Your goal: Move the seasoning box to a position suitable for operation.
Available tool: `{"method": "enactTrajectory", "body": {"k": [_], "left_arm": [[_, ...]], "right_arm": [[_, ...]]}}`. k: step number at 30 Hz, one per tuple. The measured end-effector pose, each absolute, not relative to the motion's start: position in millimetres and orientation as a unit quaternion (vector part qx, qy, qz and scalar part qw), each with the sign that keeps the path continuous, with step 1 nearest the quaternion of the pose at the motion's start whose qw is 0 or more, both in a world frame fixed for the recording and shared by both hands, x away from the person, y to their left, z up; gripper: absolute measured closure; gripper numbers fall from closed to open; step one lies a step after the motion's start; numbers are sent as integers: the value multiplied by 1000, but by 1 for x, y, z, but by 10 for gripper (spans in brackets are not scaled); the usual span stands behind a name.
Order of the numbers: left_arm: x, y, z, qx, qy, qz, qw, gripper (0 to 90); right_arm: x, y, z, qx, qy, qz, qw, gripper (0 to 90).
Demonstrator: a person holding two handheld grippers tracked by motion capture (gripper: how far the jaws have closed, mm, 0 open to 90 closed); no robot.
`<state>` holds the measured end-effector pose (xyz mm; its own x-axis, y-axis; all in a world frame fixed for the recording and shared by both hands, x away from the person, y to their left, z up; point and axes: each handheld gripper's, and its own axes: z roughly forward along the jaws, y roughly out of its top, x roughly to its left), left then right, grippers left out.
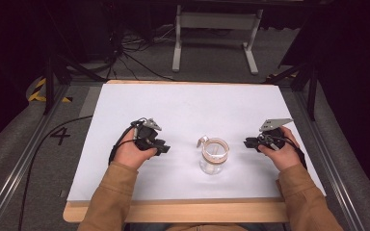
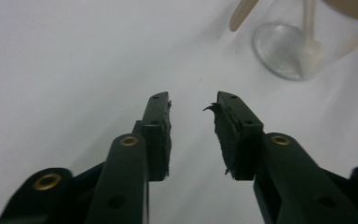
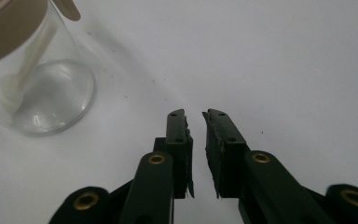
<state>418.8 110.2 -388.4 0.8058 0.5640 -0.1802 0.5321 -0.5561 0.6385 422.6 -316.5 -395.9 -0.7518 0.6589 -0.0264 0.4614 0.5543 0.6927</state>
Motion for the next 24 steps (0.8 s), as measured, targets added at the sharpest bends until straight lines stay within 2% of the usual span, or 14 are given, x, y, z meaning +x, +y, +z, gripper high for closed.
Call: {"method": "enactTrajectory", "body": {"k": [2,3,12,15,24], "left_arm": [[418,110,-387,883,308,21,352,716],[418,110,-387,884,308,20,351,757],[418,105,-385,883,296,18,363,818],[416,99,-382,884,278,3,376,896],[420,68,-382,889,202,-48,407,898]], "right_arm": [[422,-317,-396,325,867,350,139,813],[422,-319,-396,329,865,355,133,815],[419,-320,-397,333,863,361,119,822],[415,-321,-396,332,862,363,119,827],[401,-327,-396,319,861,380,112,828]]}}
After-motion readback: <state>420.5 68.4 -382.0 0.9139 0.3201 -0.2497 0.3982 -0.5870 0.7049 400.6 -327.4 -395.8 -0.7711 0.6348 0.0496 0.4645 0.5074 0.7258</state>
